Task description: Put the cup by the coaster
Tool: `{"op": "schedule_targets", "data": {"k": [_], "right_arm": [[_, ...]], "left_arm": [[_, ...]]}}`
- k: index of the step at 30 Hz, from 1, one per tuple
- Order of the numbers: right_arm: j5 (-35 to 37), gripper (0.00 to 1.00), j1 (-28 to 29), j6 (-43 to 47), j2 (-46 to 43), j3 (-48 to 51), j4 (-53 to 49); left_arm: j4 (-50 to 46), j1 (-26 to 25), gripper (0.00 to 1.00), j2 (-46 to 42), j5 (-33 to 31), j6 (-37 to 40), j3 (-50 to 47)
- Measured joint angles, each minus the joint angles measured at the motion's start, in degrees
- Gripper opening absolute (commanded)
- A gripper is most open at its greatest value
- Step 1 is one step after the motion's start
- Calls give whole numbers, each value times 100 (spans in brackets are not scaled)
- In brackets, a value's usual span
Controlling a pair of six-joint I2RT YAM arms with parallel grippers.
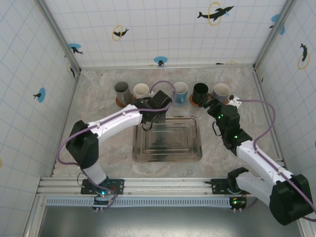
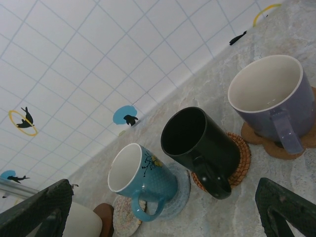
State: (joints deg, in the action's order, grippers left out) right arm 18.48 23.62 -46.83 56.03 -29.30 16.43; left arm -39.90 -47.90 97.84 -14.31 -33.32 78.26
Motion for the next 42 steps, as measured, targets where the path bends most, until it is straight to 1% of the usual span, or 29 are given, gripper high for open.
{"op": "schedule_targets", "data": {"k": [18,33,42], "right_arm": [[-125,98,-153,44,7,-2,2],[-319,98,-398,39,138,-2,-2],[-446,98,-490,17,323,-2,0]], "left_arm": [[98,636,0,728,190,535,1071],[142,811,0,1513,442,778,1768],[146,916,0,1670,474,800,1860]]}}
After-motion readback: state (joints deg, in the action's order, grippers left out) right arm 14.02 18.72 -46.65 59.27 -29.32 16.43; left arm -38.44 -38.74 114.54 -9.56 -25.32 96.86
